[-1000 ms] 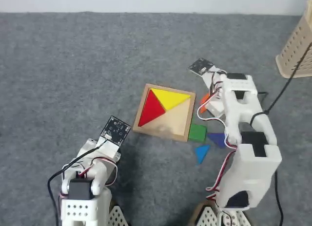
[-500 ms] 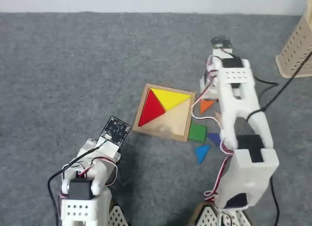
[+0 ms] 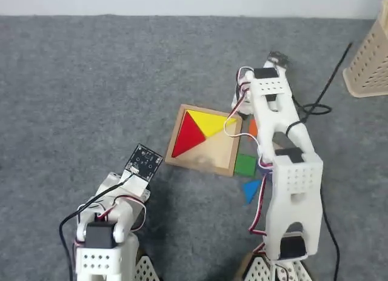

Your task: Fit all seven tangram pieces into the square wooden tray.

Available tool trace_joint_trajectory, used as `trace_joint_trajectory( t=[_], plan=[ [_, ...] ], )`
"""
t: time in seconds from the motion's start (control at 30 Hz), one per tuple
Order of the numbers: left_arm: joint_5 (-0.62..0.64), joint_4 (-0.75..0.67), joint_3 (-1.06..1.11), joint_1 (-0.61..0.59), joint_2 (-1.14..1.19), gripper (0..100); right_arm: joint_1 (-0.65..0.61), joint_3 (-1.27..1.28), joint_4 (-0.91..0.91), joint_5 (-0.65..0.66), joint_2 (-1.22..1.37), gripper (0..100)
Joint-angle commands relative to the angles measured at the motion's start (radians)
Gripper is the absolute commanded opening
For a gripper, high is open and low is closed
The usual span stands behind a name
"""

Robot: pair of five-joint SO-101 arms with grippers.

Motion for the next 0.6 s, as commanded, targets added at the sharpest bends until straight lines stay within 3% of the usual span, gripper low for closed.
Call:
trace_joint_trajectory(
  t=[0.0, 0.2, 0.43, 0.57],
  plan=[
    [0.008, 0.000, -0.013, -0.005, -0.021, 12, 0.030, -0.058, 0.019, -0.014, 0.021, 28.0],
    [0.008, 0.000, -0.013, -0.005, -0.021, 12, 0.093, -0.061, 0.068, -0.005, 0.022, 7.7],
    [0.008, 0.000, -0.013, -0.005, -0.021, 12, 0.091, -0.063, 0.168, 0.187, 0.018, 6.2],
    [0.008, 0.000, -0.013, -0.005, -0.021, 12, 0.088, -0.063, 0.189, 0.388, -0.056, 3.9]
  ],
)
